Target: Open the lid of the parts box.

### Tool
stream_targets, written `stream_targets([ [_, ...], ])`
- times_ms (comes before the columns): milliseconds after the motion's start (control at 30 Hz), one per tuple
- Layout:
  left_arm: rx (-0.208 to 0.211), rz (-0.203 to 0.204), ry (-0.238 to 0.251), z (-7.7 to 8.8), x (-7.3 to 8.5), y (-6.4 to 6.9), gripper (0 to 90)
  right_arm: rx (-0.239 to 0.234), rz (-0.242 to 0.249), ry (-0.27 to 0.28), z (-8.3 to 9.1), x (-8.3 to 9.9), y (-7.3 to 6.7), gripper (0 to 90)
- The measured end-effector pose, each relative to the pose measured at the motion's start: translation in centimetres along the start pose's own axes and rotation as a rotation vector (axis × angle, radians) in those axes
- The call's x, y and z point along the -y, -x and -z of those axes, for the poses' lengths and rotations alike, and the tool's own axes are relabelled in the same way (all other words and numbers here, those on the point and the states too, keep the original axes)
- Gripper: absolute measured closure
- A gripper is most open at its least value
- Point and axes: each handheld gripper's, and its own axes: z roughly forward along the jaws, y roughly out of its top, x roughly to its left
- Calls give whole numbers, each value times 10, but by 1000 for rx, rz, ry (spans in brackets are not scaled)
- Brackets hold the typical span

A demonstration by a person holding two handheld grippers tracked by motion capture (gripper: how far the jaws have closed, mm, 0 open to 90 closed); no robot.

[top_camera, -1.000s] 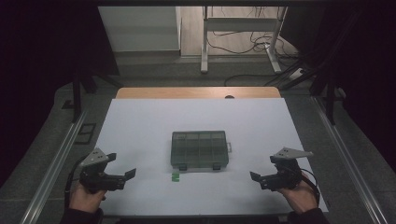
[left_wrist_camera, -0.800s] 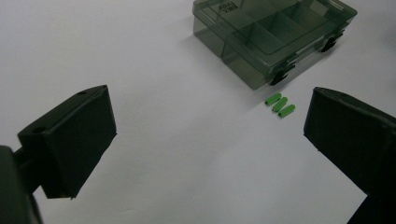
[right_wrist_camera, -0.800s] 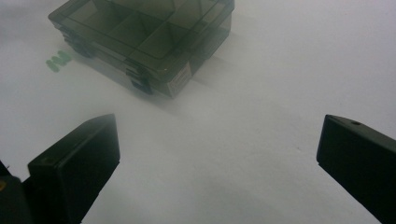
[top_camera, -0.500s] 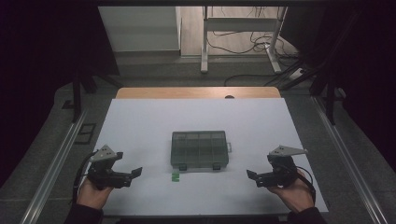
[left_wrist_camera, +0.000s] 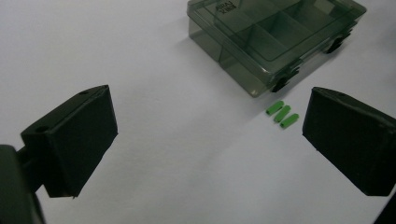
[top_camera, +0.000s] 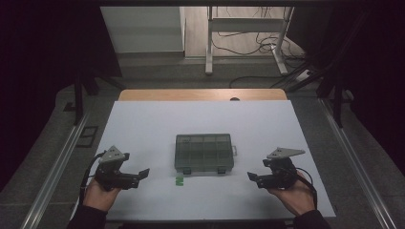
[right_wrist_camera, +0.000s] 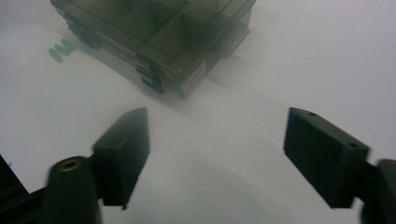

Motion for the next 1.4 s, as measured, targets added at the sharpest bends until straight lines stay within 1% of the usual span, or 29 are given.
stream_targets([
  [67, -13, -6, 1, -1, 0, -1, 37, -8, 3, -3, -1, -1, 0, 320],
  [100, -21, -9, 2, -2, 0, -1, 36, -18, 10, -5, -2, -2, 0, 381],
  [133, -23, -10, 3, -2, 0, -1, 36, -22, 15, -7, -2, -2, 1, 410],
  [167, -23, -10, 3, -2, 0, -1, 36, -22, 15, -7, -2, -2, 1, 410],
  [200, -27, -15, 3, -4, -1, -1, 36, -29, 20, -9, -2, -2, 1, 467],
  [233, -27, -15, 3, -4, -1, -1, 36, -29, 20, -9, -2, -2, 1, 467],
  [267, -26, -15, 3, -4, -1, -1, 36, -38, 28, -13, -3, -3, 0, 526],
  [300, -24, -14, 3, -5, -1, -1, 36, -38, 28, -13, -3, -3, 0, 526],
  [333, -18, -10, 6, -6, -2, -2, 36, -47, 39, -18, -4, -3, 0, 583],
  [367, -18, -10, 6, -6, -2, -2, 36, -47, 39, -18, -4, -3, 0, 583],
  [400, -14, -10, 7, -7, -2, -2, 37, -53, 55, -22, -5, -4, -1, 643],
  [433, -12, -10, 7, -8, -2, -2, 37, -60, 60, -28, -6, -4, -1, 681],
  [467, -12, -10, 7, -8, -2, -2, 38, -60, 60, -28, -6, -4, -1, 681],
  [500, -3, -12, 1, -10, -3, -1, 40, -63, 72, -37, -7, -5, -2, 738],
  [533, 1, -15, 2, -10, -4, -1, 41, -68, 85, -39, -8, -5, -2, 763],
  [567, 1, -15, 2, -10, -4, -1, 41, -68, 85, -39, -8, -5, -2, 763],
  [600, 4, -17, 5, -11, -4, 0, 42, -68, 93, -45, -9, -6, -3, 812],
  [667, 6, -21, 9, -11, -6, 1, 43, -72, 103, -41, -11, -6, -3, 858],
  [700, 7, -20, 10, -12, -6, 1, 43, -72, 103, -41, -11, -6, -3, 858],
  [733, 12, -17, 13, -13, -7, 1, 43, -75, 105, -39, -11, -7, -4, 891],
  [833, 18, -15, 15, -14, -8, 1, 44, -83, 106, -41, -13, -8, -3, 893],
  [933, 22, -14, 16, -16, -9, 2, 44, -91, 106, -55, -18, -8, -3, 893],
  [967, 26, -15, 19, -18, -10, 2, 45, -91, 118, -62, -21, -8, -4, 893],
  [1167, 32, -17, 25, -21, -12, 3, 46, -102, 129, -78, -27, -9, -4, 893],
  [1333, 41, -18, 23, -25, -15, 3, 47, -89, 104, -100, -34, -10, -2, 894],
  [1367, 47, -14, 22, -25, -15, 4, 47, -86, 99, -103, -35, -10, -2, 894],
  [1400, 63, -5, 23, -27, -16, 4, 46, -85, 97, -106, -37, -11, -2, 893],
])
